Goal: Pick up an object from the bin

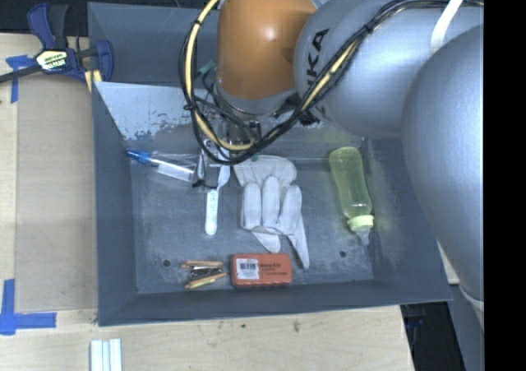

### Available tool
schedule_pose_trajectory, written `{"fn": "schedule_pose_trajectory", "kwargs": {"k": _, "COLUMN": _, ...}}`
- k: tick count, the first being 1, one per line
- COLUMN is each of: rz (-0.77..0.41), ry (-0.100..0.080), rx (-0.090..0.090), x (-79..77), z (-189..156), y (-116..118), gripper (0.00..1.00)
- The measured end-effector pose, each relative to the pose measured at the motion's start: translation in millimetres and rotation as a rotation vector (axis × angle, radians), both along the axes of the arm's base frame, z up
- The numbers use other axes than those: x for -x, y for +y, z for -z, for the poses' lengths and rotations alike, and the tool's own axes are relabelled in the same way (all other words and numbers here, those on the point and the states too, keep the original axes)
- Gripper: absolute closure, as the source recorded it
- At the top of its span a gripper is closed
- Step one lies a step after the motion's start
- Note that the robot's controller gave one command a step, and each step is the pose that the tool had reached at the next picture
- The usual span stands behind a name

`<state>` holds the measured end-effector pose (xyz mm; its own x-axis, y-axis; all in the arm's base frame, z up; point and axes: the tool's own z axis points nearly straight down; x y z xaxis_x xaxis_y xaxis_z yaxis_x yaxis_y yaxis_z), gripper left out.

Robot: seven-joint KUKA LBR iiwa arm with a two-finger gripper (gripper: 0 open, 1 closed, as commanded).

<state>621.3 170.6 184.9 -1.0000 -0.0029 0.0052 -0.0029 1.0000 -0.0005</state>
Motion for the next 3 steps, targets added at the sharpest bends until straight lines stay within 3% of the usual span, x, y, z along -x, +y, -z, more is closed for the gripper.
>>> {"fn": "schedule_pose_trajectory", "kwargs": {"k": 1, "rz": 0.003, "ry": -0.008, "rx": -0.002, "x": -1.8, "z": -5.3, "y": -0.6, "gripper": 0.00}}
{"fn": "schedule_pose_trajectory", "kwargs": {"k": 2, "rz": -0.067, "ry": -0.013, "rx": -0.003, "x": 7.9, "z": 35.4, "y": -16.8, "gripper": 0.00}}
{"fn": "schedule_pose_trajectory", "kwargs": {"k": 3, "rz": -0.216, "ry": -0.013, "rx": -0.002, "x": -0.9, "z": 101.1, "y": -58.1, "gripper": 0.00}}
